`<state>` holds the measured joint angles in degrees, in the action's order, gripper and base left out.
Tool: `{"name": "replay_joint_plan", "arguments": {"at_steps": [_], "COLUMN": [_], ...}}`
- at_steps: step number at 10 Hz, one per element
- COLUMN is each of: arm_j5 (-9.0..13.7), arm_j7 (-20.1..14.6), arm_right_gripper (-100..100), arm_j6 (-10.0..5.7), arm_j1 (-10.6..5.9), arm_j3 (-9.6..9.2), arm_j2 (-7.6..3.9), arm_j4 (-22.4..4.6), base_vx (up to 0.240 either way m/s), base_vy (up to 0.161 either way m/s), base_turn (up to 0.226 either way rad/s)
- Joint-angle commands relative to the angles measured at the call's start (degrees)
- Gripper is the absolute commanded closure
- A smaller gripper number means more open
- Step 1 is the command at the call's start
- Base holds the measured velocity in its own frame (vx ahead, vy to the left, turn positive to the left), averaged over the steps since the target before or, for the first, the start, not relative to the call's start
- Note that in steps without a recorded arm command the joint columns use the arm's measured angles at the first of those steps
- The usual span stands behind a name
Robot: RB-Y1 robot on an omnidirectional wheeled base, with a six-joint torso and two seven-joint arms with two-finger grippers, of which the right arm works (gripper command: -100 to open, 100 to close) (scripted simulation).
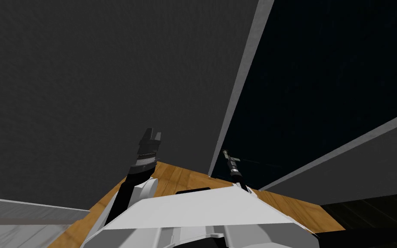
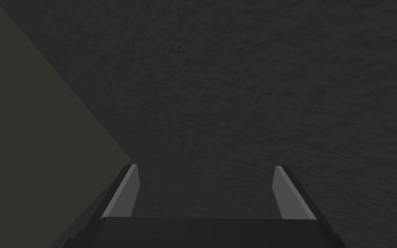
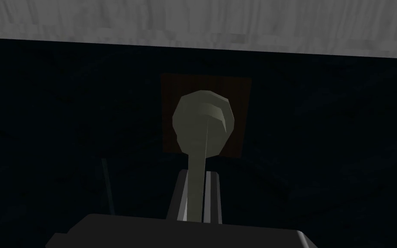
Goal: Pull the door open
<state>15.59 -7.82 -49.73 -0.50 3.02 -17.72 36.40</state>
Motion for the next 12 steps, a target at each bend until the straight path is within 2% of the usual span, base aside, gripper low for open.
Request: {"name": "replay_joint_plan", "arguments": {"at_steps": [1, 4, 5, 7, 12], "arm_j5": [-0.04, -0.04, -0.49, -0.88, -2.49], "arm_j7": [0.05, 0.05, -0.87, -1.68, -5.07], "arm_right_gripper": [100, 100, 100, 100, 100], "arm_j6": [0.14, 0.14, -0.26, -0.70, -2.52], "arm_j1": [0.11, 0.11, 0.58, 0.97, 2.60], "arm_j3": [-0.07, -0.07, -0.87, -1.58, -4.49], "arm_j2": [0.06, 0.06, -0.50, -1.00, -3.06], "arm_j4": [-0.07, -0.07, 0.06, 0.22, 0.87], "base_vx": [-0.025, -0.008, -0.126, -0.188, -0.221], "base_vy": [0.006, 0.001, -0.015, -0.046, -0.048], "base_turn": [0.004, 0.002, 0.107, 0.100, 0.120]}}
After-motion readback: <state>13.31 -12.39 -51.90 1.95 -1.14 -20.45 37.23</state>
